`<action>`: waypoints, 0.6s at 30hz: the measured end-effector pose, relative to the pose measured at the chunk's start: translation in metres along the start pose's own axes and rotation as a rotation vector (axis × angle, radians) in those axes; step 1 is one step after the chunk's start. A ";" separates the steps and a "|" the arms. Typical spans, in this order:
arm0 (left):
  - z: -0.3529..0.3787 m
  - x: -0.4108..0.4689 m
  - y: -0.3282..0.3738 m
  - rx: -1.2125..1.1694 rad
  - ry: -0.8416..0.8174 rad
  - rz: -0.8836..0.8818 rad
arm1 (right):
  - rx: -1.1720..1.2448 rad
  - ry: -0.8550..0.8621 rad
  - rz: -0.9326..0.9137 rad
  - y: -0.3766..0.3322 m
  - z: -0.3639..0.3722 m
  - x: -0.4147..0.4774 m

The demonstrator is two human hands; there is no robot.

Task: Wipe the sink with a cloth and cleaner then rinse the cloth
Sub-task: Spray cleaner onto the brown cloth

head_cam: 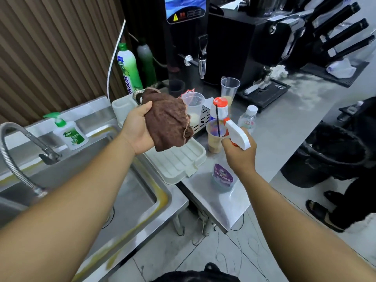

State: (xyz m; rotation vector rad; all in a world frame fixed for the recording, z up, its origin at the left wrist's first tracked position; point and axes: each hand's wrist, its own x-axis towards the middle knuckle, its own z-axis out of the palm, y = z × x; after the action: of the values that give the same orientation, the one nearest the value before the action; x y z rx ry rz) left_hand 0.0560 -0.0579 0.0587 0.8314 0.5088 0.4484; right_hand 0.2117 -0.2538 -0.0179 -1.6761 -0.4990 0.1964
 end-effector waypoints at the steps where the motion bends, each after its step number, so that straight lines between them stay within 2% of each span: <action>1: -0.003 -0.002 -0.001 -0.005 0.020 0.010 | 0.002 -0.006 0.010 0.001 0.000 0.003; 10: -0.013 -0.009 -0.028 -0.103 0.133 0.026 | -0.015 -0.015 0.037 0.022 0.002 0.007; 15: -0.008 -0.015 -0.041 -0.140 0.162 -0.002 | -0.237 -0.099 0.118 0.036 -0.007 -0.003; 18: -0.011 -0.021 -0.045 -0.147 0.185 -0.011 | -0.345 -0.152 0.056 0.049 -0.016 -0.008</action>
State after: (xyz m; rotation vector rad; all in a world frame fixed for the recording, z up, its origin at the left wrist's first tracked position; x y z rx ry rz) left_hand 0.0410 -0.0898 0.0223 0.6490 0.6430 0.5490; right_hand 0.2216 -0.2762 -0.0639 -2.0228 -0.6269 0.2933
